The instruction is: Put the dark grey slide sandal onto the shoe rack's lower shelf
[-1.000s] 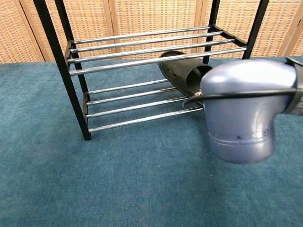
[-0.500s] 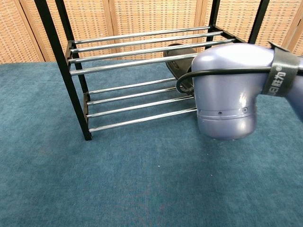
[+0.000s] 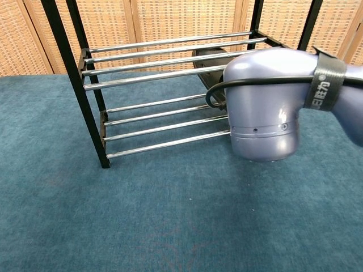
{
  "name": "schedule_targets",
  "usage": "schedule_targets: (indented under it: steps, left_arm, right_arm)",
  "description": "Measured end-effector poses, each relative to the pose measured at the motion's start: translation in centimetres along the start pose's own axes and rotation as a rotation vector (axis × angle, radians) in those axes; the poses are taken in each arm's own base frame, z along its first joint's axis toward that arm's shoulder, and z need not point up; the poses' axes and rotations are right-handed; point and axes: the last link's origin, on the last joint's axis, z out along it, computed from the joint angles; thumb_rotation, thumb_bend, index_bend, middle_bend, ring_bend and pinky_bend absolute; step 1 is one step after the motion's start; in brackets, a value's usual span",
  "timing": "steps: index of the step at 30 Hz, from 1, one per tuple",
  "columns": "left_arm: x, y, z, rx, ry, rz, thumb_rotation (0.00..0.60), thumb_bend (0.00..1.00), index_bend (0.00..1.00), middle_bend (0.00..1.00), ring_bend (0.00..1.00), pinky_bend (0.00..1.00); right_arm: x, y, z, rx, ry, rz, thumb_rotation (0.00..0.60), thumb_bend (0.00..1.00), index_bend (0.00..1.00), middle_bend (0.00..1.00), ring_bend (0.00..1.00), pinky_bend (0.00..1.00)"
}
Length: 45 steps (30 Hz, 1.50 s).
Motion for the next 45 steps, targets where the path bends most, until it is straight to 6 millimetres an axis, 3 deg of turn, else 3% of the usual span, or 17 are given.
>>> schedule_targets:
  steps: [2,5,9,26,32,40,45]
  left_arm:
    - [0.0,0.0,0.0,-0.001,-0.001,0.0,0.6,0.17,0.0,0.0,0.0,0.0]
    - [0.0,0.0,-0.1,-0.004,-0.001,-0.002,0.6,0.17,0.0,0.0,0.0,0.0]
    - [0.1,0.0,-0.2,-0.006,0.002,-0.006,0.6,0.17,0.0,0.0,0.0,0.0]
    - [0.5,-0.2,-0.4,-0.013,0.008,-0.021,0.6,0.17,0.0,0.0,0.0,0.0]
    - [0.5,-0.2,-0.5,-0.015,0.011,-0.024,0.6,0.17,0.0,0.0,0.0,0.0]
    - [0.6,-0.3,-0.5,-0.017,0.012,-0.026,0.6,0.17,0.0,0.0,0.0,0.0]
    - [0.6,-0.3,-0.6,-0.018,0.014,-0.027,0.6,0.17,0.0,0.0,0.0,0.0]
  right_arm:
    - [0.1,0.0,-0.1,0.006,-0.003,0.008,0.6,0.0,0.34,0.3,0.41,0.68]
    - [0.1,0.0,-0.2,0.012,-0.007,0.013,0.6,0.0,0.31,0.22,0.27,0.46]
    - [0.1,0.0,-0.4,0.017,-0.013,0.027,0.6,0.0,0.3,0.15,0.18,0.34]
    - [-0.1,-0.2,-1.5,0.033,-0.03,0.084,0.6,0.0,0.29,0.07,0.06,0.18]
    - [-0.5,-0.6,-2.2,0.053,-0.072,0.101,0.6,0.0,0.24,0.0,0.0,0.01]
    - [-0.6,-0.9,-2.9,0.093,-0.124,0.103,0.6,0.0,0.08,0.0,0.0,0.0]
    - [-0.7,-0.9,-3.0,0.111,-0.142,0.092,0.6,0.0,0.06,0.0,0.0,0.0]
